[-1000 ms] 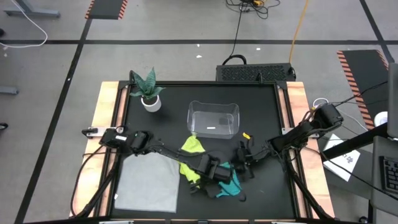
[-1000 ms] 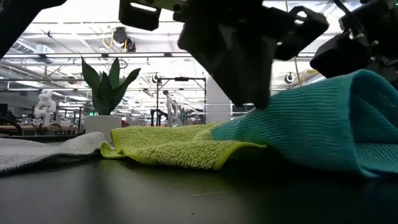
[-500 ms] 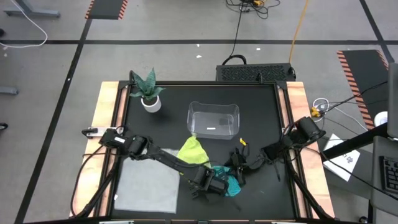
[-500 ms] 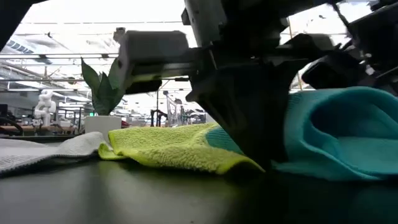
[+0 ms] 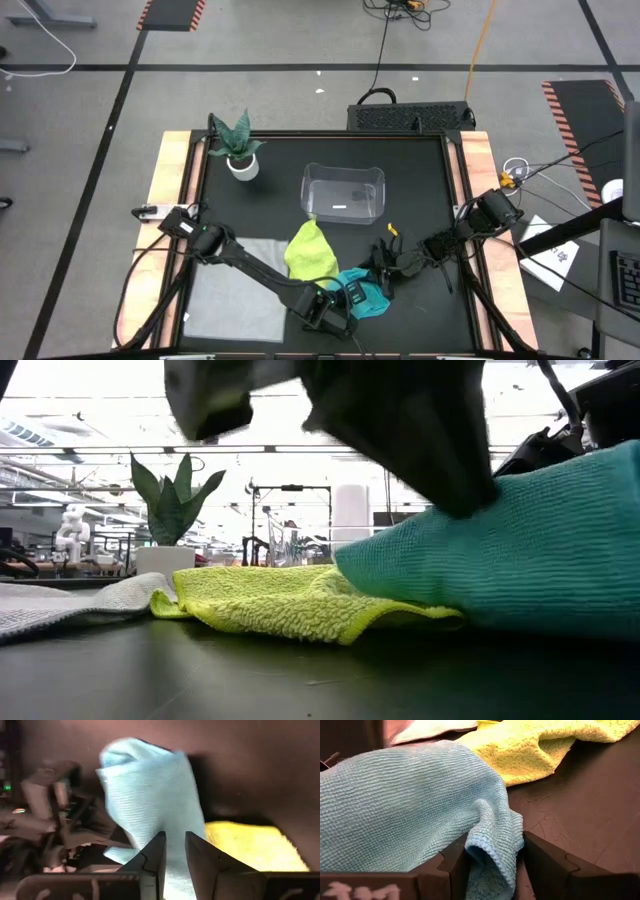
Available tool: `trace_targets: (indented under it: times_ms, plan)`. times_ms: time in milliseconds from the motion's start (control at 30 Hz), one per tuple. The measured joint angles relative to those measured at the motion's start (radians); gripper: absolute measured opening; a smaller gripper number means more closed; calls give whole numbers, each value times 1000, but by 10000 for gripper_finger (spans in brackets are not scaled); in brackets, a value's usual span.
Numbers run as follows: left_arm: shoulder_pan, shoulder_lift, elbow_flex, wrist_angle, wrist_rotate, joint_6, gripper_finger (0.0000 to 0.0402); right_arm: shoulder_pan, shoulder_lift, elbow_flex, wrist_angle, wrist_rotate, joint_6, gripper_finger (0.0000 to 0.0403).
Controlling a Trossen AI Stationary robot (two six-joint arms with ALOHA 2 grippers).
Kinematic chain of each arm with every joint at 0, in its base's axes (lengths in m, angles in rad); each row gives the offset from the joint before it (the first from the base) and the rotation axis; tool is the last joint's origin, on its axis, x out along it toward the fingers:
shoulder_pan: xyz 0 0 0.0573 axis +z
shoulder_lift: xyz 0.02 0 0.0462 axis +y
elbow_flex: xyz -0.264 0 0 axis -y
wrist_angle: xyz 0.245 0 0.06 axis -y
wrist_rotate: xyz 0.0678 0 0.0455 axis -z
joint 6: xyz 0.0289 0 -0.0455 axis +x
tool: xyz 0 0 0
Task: Fold microfiber towels
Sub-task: Fold the blue towel
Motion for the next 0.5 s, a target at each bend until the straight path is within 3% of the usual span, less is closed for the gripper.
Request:
trace_targets:
  times_ms: [233,500]
  plan:
    - [17,-6,1,-54,15,-131,77,-1,1,-3,13,-6,-7,164]
    - [10,-6,-5,-69,60,-182,78,-1,2,-14,20,-11,-7,164]
